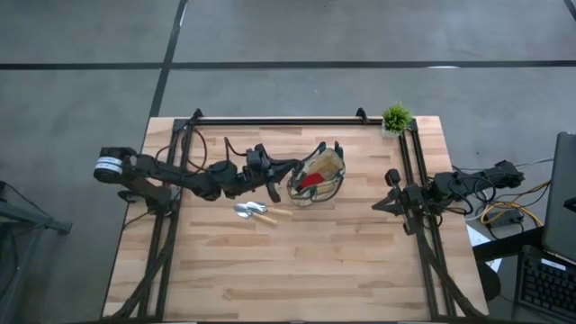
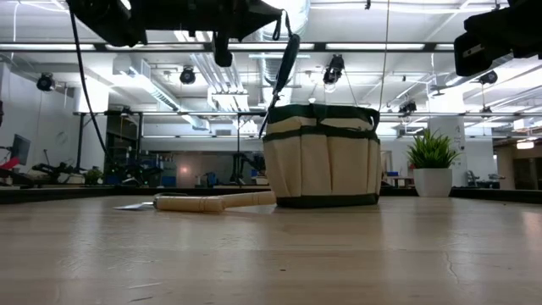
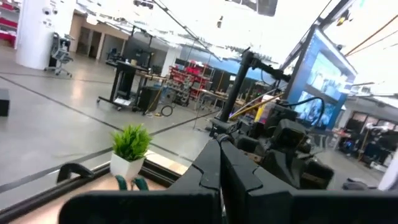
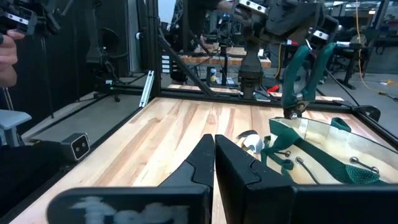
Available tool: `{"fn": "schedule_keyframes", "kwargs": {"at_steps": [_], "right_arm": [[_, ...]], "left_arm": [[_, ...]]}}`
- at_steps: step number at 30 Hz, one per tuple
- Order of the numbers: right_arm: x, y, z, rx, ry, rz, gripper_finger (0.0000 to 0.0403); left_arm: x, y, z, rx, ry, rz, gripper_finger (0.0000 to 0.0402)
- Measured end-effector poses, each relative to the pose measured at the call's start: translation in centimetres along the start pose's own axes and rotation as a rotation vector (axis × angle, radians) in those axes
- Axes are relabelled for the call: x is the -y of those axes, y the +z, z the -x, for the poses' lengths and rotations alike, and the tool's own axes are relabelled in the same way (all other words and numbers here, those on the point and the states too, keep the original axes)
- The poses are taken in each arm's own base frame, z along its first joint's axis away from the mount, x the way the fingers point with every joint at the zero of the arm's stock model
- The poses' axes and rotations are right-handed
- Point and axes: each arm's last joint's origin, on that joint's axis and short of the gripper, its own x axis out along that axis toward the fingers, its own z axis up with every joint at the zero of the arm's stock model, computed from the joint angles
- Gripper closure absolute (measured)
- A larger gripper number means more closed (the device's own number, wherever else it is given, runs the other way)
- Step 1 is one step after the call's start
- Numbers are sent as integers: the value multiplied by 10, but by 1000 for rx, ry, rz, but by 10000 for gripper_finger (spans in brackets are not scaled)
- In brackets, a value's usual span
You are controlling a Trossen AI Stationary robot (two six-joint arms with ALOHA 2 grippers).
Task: Pick & Place Garden tools in Gardening bag
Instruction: Put the green scissors into the brown bag
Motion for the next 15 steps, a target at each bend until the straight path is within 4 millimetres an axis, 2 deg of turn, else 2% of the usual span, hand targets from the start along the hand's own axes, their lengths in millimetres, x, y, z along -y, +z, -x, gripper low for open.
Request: {"fn": "schedule_keyframes", "kwargs": {"at_steps": [7,15], "right_arm": [[0,0,0,0,0,-1,394],[0,0,0,1,0,-2,394]], "left_arm": [[10,1,3,19,-38,37,401],[14,10,-4,57,-43,49,401]]}}
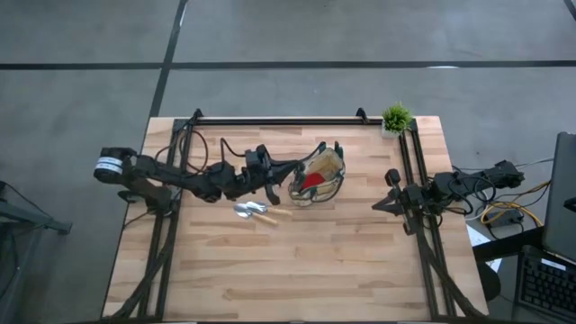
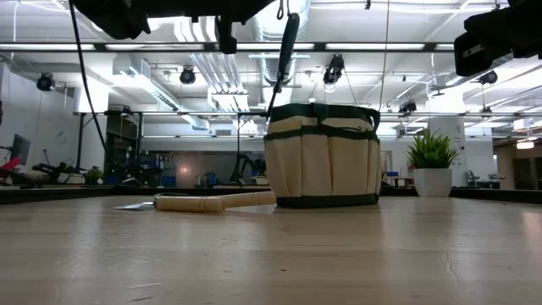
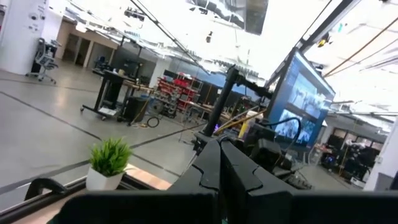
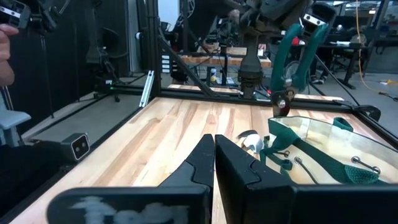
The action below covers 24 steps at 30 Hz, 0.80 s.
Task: Pick & Place Garden tools in Gardening bag
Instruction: Put the green scissors into the brown bag
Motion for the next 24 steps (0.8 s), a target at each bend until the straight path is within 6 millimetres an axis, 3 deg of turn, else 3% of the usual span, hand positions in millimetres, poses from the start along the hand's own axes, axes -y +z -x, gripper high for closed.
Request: {"fn": "schedule_keyframes", "kwargs": {"at_steps": [7,24], "right_arm": [[0,0,0,0,0,2,394],[0,0,0,0,0,2,394]], "left_arm": [[-5,-17,-5,-28,11,-20,401],[-10,-37,-42,-17,-30,-69,401]]}}
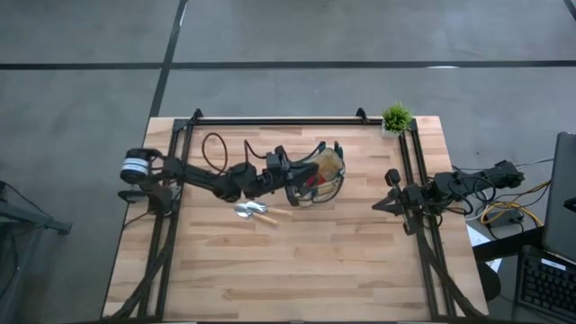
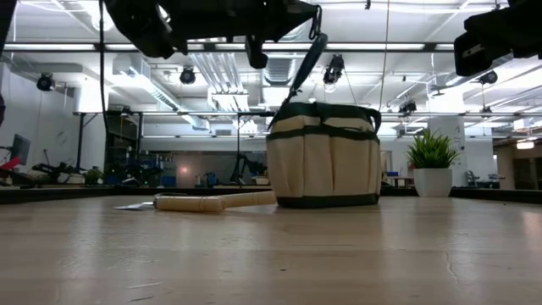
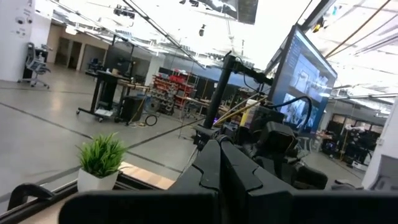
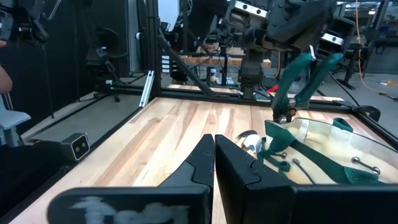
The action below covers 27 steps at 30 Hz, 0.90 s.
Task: Pick & Place Garden tools in Gardening bag
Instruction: Put the green scissors into the brown bag
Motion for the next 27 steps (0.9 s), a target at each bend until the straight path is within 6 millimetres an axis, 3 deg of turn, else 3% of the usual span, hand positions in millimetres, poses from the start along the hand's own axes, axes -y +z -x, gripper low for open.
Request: {"fn": "schedule_keyframes", "kwargs": {"at_steps": [11,27], "right_arm": [[0,0,0,0,0,-1,394],[0,0,0,0,0,0,394]], "left_arm": [[-15,-6,-8,-15,15,-20,401],[-34,1,-14,-2,37,-54,401]]}}
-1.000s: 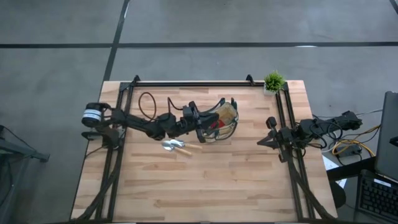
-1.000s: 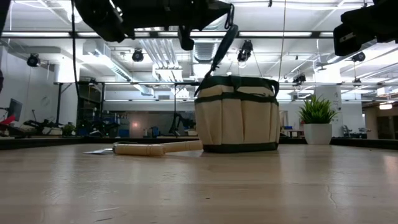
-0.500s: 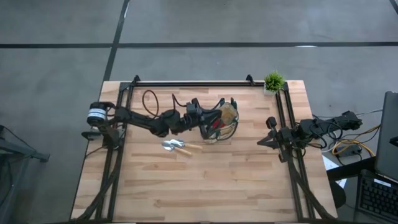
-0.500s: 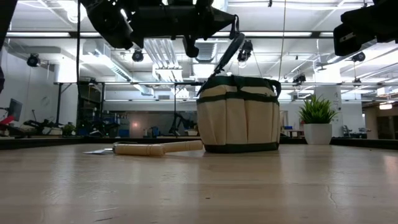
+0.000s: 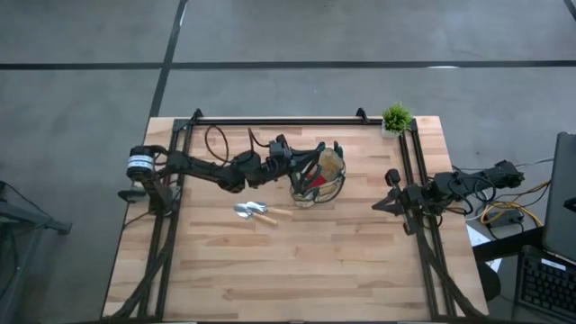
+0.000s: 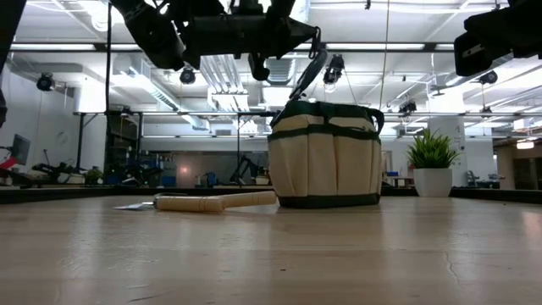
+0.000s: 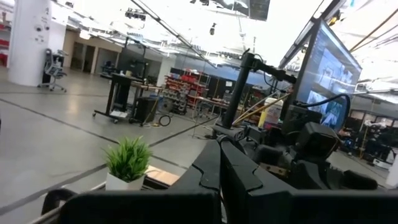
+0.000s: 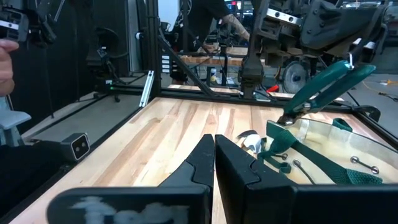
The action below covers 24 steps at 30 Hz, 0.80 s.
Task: Pick & Place Garden tools in Gardening bag
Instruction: Put the green scissors into the brown bag
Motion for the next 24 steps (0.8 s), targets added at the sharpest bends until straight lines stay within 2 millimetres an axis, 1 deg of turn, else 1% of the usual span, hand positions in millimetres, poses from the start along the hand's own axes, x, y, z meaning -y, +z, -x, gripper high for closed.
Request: {"fn": "schedule_keyframes", "kwargs": {"at_steps": [11,24], "right_arm": [[0,0,0,0,0,-2,394],[0,0,0,0,0,-2,394]], "left_arm": [[-3,3,-2,11,5,-89,401],[-11,4,-6,-4,29,-123,401]]}}
